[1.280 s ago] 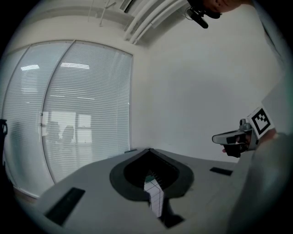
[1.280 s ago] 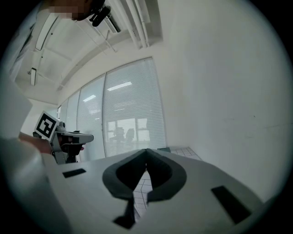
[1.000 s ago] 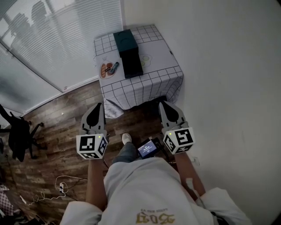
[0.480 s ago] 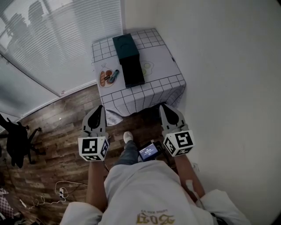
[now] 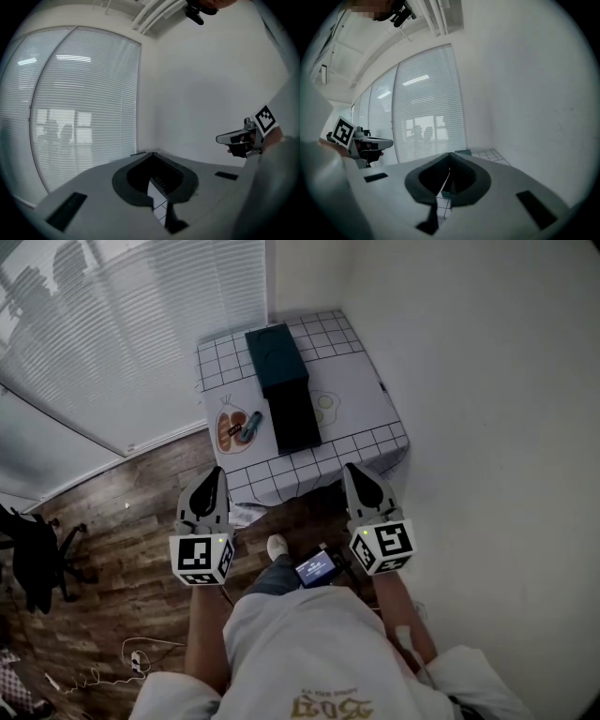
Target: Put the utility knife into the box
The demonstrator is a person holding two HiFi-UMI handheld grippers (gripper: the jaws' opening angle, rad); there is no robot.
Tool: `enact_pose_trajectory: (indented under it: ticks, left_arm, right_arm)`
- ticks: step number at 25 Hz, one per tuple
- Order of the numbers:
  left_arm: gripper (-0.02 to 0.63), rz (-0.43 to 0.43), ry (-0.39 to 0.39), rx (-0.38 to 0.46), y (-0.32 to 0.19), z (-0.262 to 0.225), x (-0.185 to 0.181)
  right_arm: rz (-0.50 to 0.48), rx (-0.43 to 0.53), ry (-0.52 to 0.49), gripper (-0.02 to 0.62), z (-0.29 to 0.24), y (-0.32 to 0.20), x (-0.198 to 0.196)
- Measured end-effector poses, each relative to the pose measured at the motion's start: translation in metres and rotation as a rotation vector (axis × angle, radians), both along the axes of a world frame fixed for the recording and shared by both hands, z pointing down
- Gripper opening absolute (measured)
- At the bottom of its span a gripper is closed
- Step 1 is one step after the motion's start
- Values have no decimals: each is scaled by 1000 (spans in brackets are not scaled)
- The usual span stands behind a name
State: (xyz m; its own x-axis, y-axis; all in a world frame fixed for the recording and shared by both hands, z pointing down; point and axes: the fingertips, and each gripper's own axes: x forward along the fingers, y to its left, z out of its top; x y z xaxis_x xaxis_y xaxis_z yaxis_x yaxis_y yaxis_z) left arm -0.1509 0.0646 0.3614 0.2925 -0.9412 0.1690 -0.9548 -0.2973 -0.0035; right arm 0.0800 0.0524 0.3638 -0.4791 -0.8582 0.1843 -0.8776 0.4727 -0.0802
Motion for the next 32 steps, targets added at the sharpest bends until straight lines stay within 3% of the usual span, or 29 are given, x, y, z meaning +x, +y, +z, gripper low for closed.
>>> enact_pose_trajectory:
  ticks: [6, 20, 32]
  left_arm:
    - [8, 13, 13, -18, -29, 9, -15]
    - [8, 61, 3, -70, -77, 33, -13]
    - [8, 27, -18, -73, -131, 34, -21]
  right_arm:
    - [20, -18, 19, 6, 6, -22, -13]
    - [81, -39, 26, 6, 14, -54, -9]
    - [28, -50, 21, 7, 22, -121, -23]
